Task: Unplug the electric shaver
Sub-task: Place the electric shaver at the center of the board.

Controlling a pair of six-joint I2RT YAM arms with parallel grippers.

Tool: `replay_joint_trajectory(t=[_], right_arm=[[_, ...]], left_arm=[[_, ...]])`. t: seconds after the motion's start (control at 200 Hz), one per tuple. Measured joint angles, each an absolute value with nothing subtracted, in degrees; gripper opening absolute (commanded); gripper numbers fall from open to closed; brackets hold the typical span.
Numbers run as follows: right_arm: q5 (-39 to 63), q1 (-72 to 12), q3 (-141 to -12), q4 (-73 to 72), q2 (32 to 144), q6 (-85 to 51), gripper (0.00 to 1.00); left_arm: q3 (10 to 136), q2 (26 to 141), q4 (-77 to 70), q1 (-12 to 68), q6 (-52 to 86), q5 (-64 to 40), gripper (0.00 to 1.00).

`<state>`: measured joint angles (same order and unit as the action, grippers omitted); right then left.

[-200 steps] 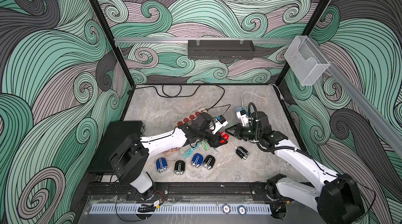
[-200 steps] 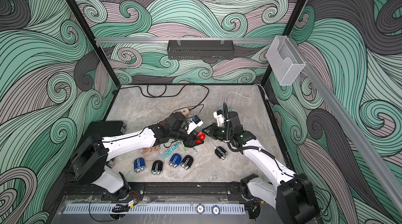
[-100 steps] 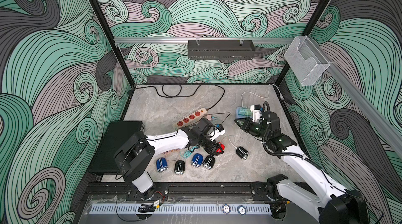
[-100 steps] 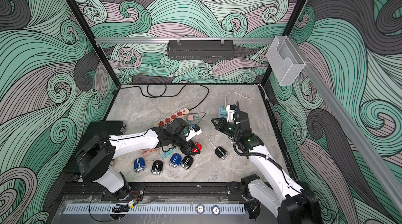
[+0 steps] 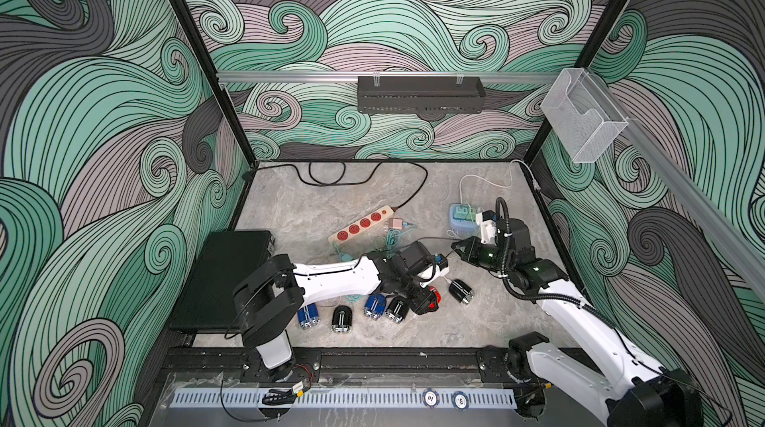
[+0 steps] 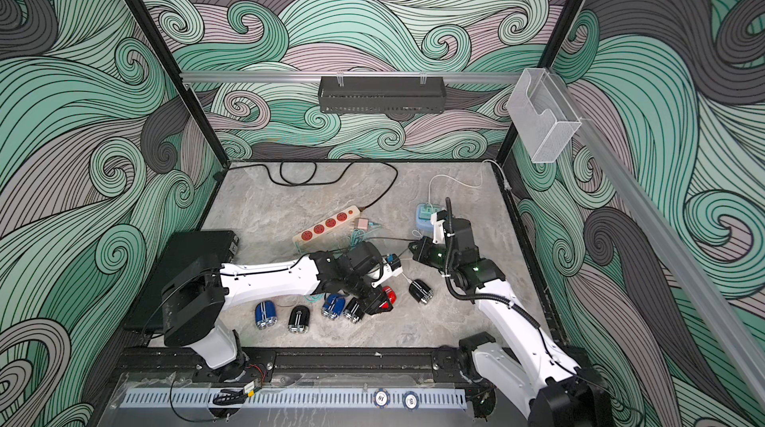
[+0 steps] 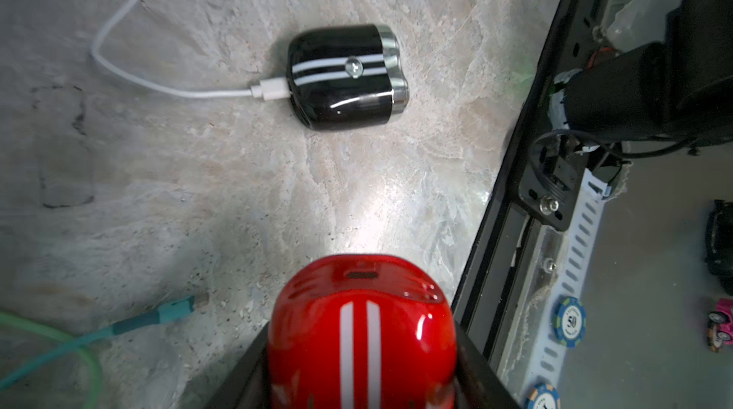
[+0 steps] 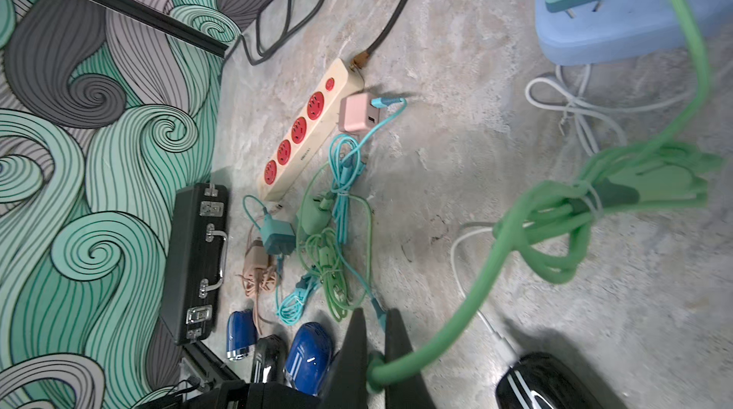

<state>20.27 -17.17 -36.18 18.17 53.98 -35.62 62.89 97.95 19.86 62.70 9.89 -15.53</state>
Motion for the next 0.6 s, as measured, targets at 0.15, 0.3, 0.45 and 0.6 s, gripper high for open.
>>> replay_joint_trajectory(t=[0.15,0.3,0.45,0.6], right_arm=[[18.7,-16.8,-36.2,21.7,51.8,-34.0,0.01],[17.9,-16.7,-35.9,23.1,50.7,-33.3,0.01],[17.7,-16.6,-35.2,23.8,50.1,-33.2,0.01],[17.6,-16.4,-35.1,24.5,49.7,-33.1,0.01]], left_arm=[[66.0,102.7,23.3,65.1,10.6,-12.1,0.20],[69.0,105.8,25.8,66.3,11.4,-9.3,0.22],[71.5,108.5,27.5,67.1,12.1,-7.2,0.24],[73.1,110.7,28.8,67.7,12.8,-6.0,0.26]])
